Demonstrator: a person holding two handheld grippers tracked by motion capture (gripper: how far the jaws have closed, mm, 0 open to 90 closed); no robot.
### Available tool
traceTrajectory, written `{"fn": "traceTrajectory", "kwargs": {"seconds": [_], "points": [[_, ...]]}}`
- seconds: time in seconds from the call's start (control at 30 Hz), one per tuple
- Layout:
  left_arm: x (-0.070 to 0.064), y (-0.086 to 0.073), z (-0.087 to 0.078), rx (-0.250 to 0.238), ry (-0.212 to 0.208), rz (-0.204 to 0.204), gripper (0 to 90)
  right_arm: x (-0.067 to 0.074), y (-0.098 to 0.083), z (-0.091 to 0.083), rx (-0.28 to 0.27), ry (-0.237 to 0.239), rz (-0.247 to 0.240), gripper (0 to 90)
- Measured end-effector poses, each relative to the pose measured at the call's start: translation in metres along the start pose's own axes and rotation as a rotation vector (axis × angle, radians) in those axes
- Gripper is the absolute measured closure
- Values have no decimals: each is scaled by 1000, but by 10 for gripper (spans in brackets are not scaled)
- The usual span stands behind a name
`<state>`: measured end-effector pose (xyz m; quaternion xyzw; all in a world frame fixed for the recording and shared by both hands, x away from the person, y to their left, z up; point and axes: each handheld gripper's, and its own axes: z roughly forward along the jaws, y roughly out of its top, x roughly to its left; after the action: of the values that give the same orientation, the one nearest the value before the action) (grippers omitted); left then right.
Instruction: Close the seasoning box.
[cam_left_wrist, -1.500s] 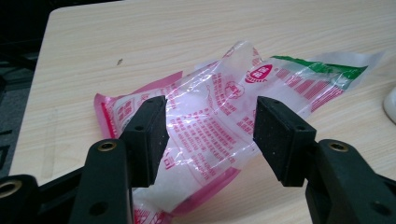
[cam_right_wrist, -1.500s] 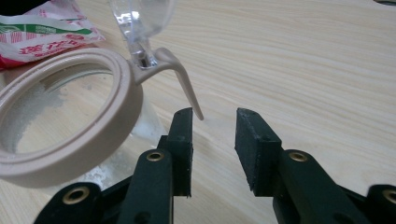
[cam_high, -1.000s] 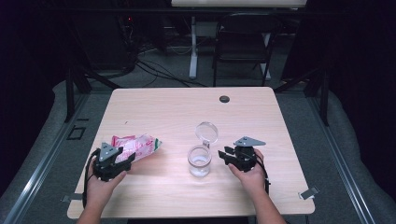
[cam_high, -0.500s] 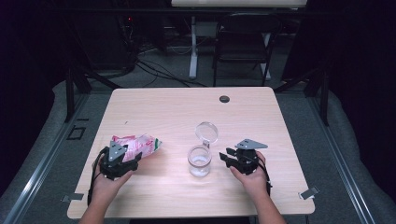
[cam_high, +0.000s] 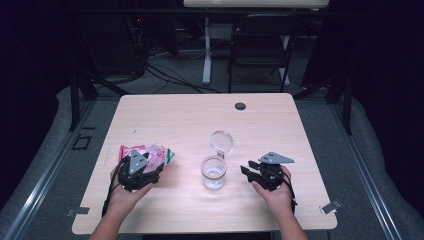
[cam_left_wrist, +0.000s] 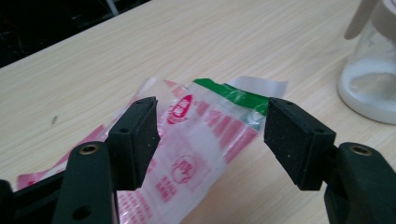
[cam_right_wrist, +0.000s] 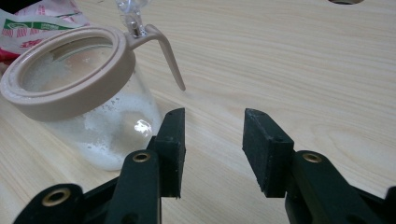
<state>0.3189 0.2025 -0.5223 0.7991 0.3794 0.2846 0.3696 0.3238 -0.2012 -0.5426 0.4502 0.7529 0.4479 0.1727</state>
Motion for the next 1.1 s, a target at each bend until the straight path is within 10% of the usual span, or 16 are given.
{"fn": "traceTrajectory", "kwargs": {"seconds": [0.3, 0.63, 0.87, 1.1], "points": [[-4, -4, 24, 86, 26, 64, 345, 0, -5, -6, 6, -13, -3, 583], [4, -12, 50, 155, 72, 42, 416, 0, -9, -7, 5, -25, 3, 570], [8, -12, 53, 170, 120, 35, 632, -1, -11, -9, 8, -33, -1, 565], [23, -11, 44, 128, 148, -54, 858, -3, -12, -11, 11, -37, -3, 563]]}}
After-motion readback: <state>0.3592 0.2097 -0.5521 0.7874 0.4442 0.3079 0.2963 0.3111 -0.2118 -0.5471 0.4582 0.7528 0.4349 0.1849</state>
